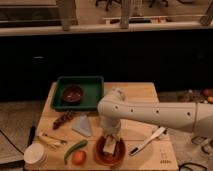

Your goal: Wipe red bowl with eraser

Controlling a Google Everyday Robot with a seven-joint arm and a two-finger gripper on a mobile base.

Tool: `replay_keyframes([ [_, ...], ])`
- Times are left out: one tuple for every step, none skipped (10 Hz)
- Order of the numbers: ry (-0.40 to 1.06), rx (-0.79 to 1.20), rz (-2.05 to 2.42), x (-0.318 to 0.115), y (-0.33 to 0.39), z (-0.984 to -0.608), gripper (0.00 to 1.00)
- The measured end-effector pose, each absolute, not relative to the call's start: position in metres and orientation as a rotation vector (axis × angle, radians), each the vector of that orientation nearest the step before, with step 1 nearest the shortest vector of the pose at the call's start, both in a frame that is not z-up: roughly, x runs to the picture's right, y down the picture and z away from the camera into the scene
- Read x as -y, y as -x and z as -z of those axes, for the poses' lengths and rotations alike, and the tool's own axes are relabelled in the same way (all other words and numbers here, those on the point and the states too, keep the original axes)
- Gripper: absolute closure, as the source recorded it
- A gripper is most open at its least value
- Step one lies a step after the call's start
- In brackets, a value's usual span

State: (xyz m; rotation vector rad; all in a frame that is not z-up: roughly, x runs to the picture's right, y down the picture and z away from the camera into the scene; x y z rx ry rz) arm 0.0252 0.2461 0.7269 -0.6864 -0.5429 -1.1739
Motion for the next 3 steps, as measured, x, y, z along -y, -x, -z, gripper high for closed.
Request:
replay_keyframes([
  [0.687, 0.542, 1.173, -0.2461, -0.0259, -0.7269, 1.00],
  [0.687, 0.542, 1.172, -0.2461, -0.0262, -0.7268, 1.00],
  [0.687, 0.542, 1.172, -0.2462, -0.0262, -0.7269, 1.00],
])
